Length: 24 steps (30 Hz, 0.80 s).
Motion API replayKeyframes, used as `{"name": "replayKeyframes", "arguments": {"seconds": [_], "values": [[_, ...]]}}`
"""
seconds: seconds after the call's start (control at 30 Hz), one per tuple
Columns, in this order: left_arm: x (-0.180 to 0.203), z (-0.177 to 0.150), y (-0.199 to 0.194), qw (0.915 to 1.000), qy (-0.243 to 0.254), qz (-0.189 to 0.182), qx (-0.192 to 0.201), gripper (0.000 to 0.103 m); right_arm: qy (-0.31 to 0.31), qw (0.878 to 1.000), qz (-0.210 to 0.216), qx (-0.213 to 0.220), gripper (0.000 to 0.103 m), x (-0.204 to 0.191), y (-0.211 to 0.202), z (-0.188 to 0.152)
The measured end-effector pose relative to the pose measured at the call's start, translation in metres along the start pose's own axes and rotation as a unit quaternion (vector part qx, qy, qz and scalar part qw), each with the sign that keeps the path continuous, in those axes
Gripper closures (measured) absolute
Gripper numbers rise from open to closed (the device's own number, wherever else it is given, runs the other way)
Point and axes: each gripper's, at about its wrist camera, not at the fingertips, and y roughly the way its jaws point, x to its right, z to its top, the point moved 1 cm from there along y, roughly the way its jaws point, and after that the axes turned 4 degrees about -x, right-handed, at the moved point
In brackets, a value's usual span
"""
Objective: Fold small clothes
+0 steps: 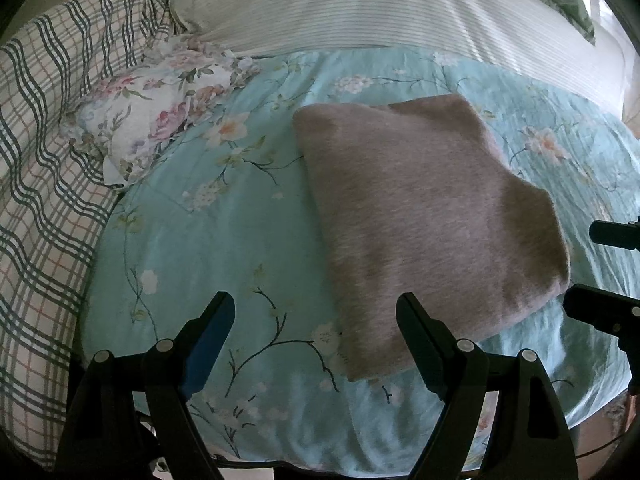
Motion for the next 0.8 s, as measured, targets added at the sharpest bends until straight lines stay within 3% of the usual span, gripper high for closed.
{"name": "replayKeyframes", "arguments": {"seconds": [0.8], "values": [[0.0066,0.0016,0.0051,0.9999,-0.001,-0.006,-0.008,0.020,0.003,1.000,0.005,-0.003,0.000,0.0052,0.0046,0.0022]]}}
